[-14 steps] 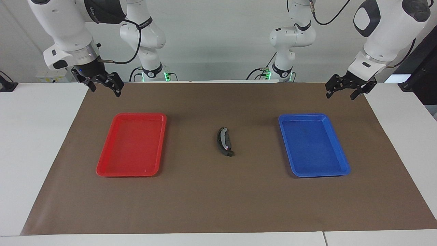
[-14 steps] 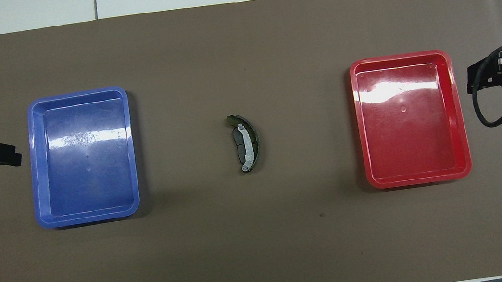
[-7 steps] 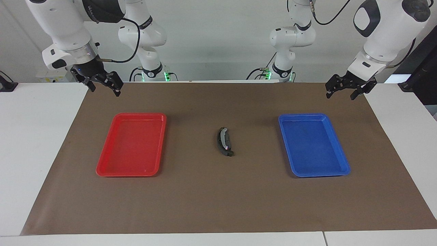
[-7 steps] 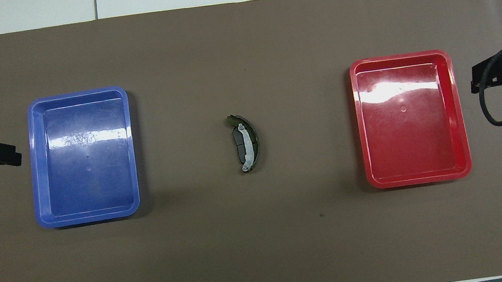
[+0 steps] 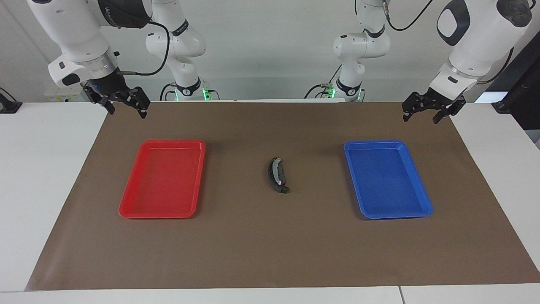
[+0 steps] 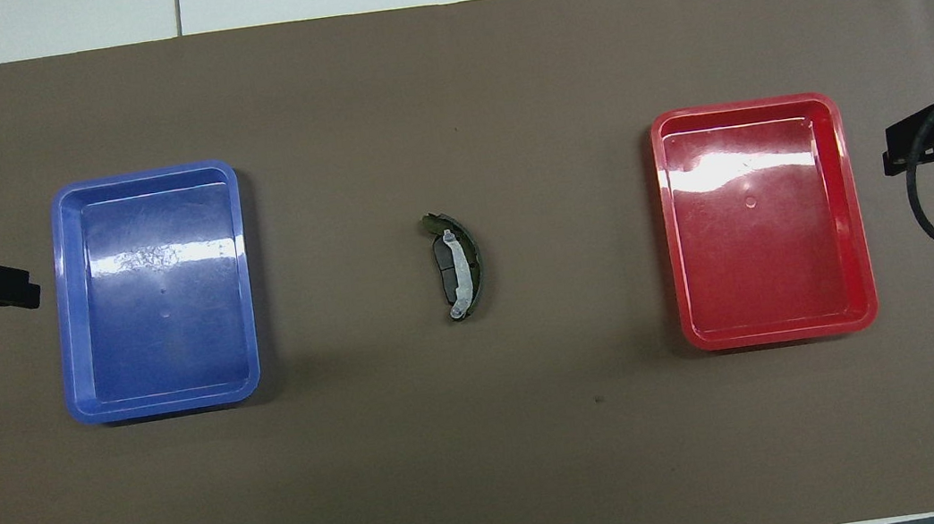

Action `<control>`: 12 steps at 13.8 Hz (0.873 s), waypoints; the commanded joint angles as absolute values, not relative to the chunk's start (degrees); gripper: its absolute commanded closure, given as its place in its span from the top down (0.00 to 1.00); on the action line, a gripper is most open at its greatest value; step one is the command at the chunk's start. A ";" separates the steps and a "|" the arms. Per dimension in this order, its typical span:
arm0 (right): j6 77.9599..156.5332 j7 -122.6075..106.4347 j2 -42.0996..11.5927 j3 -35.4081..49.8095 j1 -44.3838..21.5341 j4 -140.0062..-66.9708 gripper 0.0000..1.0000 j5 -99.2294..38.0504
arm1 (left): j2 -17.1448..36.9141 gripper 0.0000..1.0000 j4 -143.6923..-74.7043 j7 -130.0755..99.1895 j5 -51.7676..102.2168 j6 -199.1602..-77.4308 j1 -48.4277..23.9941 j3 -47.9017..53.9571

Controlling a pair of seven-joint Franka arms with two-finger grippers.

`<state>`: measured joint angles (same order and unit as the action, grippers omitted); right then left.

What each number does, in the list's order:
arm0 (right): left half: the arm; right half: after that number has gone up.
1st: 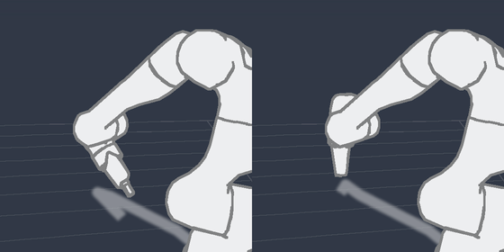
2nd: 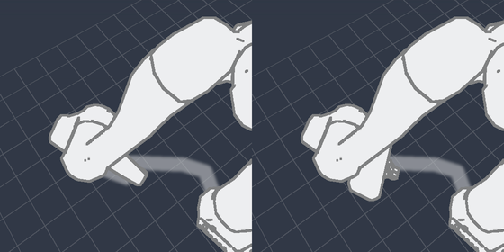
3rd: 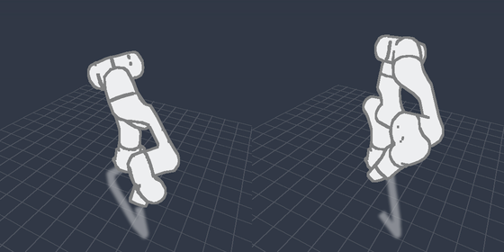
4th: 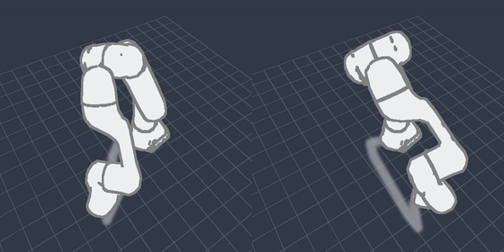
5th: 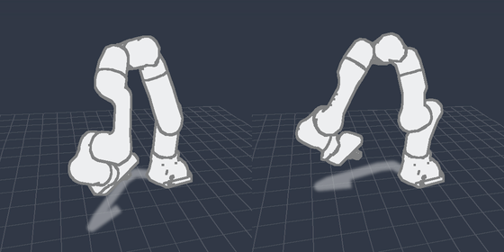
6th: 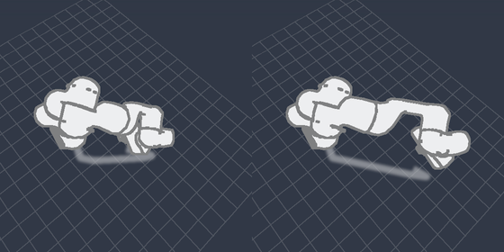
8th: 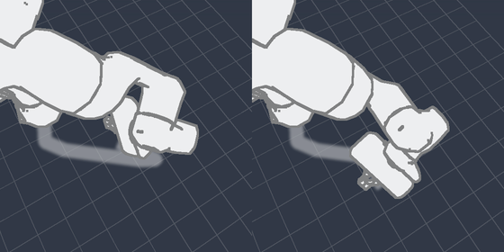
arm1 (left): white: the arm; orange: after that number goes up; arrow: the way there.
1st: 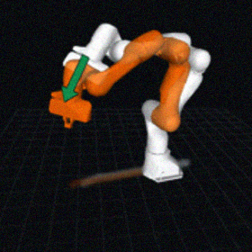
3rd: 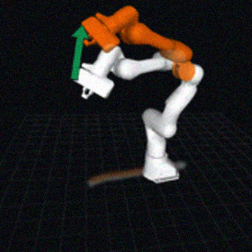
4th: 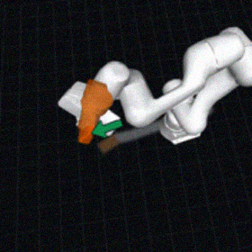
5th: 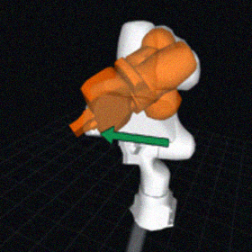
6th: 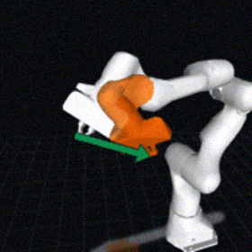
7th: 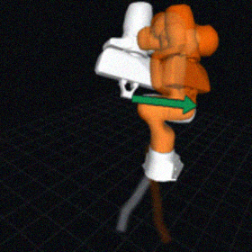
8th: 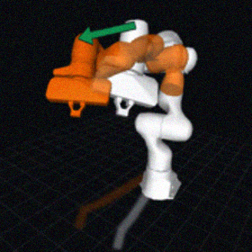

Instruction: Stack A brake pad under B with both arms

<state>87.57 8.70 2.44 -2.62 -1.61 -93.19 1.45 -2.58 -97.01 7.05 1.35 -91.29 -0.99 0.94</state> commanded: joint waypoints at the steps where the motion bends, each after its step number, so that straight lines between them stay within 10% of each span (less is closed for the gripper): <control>1: 86.57 7.38 2.55 -3.52 -2.11 -92.81 1.00 0.70 | -4.04 1.00 -98.26 6.68 1.05 -91.76 -0.62 1.14; 12: 81.74 6.07 0.88 -3.69 -1.93 -87.63 1.00 1.14 | -4.04 1.00 -98.26 6.68 1.05 -91.67 -0.62 1.14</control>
